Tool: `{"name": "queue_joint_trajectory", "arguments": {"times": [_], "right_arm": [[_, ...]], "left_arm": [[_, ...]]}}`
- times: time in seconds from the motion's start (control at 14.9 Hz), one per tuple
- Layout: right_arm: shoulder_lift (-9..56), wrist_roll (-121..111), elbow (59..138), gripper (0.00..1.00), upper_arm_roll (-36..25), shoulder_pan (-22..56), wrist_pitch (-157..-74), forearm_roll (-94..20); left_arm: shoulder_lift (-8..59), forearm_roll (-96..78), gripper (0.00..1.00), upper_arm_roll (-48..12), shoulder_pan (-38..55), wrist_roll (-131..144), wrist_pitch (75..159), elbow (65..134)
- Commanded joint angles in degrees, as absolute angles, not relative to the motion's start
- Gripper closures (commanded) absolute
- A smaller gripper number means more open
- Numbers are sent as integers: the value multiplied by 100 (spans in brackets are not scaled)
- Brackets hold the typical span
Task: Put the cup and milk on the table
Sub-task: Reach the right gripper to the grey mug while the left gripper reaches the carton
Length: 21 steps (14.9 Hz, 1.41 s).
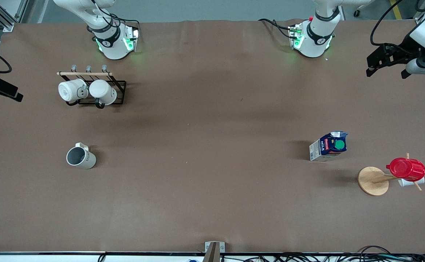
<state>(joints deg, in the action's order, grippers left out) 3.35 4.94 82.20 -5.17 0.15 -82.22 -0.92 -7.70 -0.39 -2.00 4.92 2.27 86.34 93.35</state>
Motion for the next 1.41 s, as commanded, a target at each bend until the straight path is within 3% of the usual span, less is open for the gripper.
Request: {"name": "queue_joint_trajectory", "arguments": {"times": [0.0,0.27,0.47,0.6,0.94,1.14,1.34], "right_arm": [[220,422,8341,0,-475,-62,-8227,-70],[220,422,8341,0,-475,-62,-8227,-70],[263,326,8297,0,-492,-53,-8262,-9],[395,-182,8297,0,-492,-61,-8323,18],[1580,-1316,8341,0,-501,-166,-9525,-70],[2213,-1738,8428,0,-501,-334,-10061,-149],[2522,-2442,9042,0,-545,-422,-11097,-448]], "left_arm": [[-660,-123,0,-167,475,149,8631,9168],[-282,227,0,-176,518,167,8622,8816],[174,220,0,-185,475,308,8823,8947],[246,237,0,-176,308,299,9436,9402],[509,237,0,-202,343,308,11291,10598],[895,246,0,-220,325,308,11898,10810],[1221,167,0,-220,343,325,12207,10811]]}}
